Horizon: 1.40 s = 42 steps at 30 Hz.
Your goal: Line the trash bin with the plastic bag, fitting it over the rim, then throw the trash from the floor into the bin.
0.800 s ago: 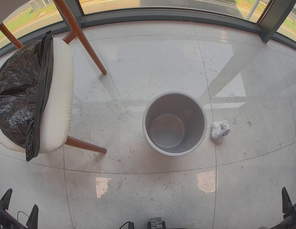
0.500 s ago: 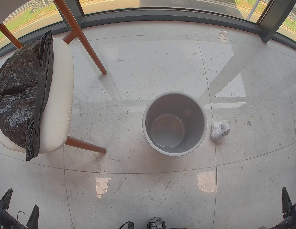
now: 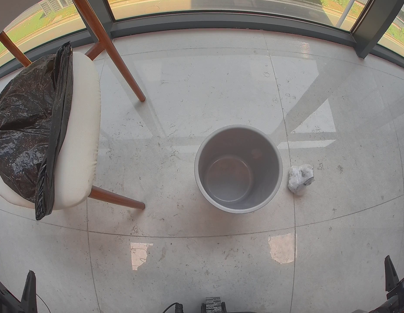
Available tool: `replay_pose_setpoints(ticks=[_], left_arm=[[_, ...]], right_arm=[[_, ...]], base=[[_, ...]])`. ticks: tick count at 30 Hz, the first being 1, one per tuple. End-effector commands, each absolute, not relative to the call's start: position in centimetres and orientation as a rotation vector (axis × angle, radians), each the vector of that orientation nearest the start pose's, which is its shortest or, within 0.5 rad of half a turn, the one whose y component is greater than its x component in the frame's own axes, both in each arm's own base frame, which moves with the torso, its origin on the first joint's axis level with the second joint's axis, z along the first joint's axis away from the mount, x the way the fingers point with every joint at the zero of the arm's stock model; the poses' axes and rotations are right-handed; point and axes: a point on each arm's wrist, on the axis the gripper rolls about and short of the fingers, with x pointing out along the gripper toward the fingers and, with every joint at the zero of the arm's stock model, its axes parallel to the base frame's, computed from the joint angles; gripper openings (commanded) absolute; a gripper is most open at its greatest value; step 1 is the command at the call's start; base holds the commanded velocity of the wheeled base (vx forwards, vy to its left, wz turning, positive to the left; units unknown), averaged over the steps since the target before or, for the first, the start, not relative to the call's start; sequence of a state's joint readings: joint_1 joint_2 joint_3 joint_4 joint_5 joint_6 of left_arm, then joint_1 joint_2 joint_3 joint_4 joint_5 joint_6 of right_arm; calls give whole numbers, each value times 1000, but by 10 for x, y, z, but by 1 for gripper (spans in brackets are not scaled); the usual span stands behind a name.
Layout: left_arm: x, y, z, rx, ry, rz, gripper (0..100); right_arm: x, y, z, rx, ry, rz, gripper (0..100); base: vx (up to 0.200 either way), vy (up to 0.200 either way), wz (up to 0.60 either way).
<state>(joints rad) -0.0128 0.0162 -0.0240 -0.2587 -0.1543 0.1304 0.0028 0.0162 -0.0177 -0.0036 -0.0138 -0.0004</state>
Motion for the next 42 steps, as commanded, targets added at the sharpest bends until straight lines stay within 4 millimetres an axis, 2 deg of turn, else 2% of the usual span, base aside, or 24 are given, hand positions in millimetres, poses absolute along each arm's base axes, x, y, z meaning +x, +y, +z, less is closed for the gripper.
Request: replay_pose_setpoints(ticks=[1, 4, 6, 8, 17, 19, 20, 22, 25, 28, 31, 37, 42], left_arm=[[-33, -3, 122, 176, -320, -156, 100], [-29, -3, 152, 127, -274, -128, 100], [-26, -2, 161, 115, -257, -131, 100], [-15, -3, 178, 104, -209, -147, 100], [30, -5, 220, 15, -78, -205, 100], [32, -5, 222, 12, -73, -208, 100], [50, -6, 239, -7, -46, -250, 100], [63, -7, 249, -19, -32, -276, 100], [76, -8, 258, -19, -17, -289, 100], [100, -8, 266, -19, 21, -288, 100], [112, -8, 272, -19, 30, -284, 100], [141, -8, 276, -22, 77, -259, 100], [172, -7, 279, -25, 116, -201, 100]], right_arm=[[-23, 0, 76, 0, -5, -11, 100], [-23, 0, 76, 0, -5, -11, 100], [-23, 0, 76, 0, -5, -11, 100], [-23, 0, 76, 0, -5, -11, 100], [-23, 0, 76, 0, -5, -11, 100], [-23, 0, 76, 0, -5, -11, 100], [-23, 0, 76, 0, -5, -11, 100], [-23, 0, 76, 2, -5, -11, 100], [-23, 0, 76, 5, -5, -11, 100], [-23, 0, 76, 5, -5, -11, 100], [-23, 0, 76, 5, -5, -11, 100], [-23, 0, 76, 5, -5, -12, 100], [-23, 0, 76, 5, -5, -12, 100]], base=[[0, 0, 0], [0, 0, 0], [0, 0, 0], [0, 0, 0], [0, 0, 0], [0, 0, 0], [0, 0, 0], [0, 0, 0], [0, 0, 0], [0, 0, 0], [0, 0, 0], [0, 0, 0], [0, 0, 0]])
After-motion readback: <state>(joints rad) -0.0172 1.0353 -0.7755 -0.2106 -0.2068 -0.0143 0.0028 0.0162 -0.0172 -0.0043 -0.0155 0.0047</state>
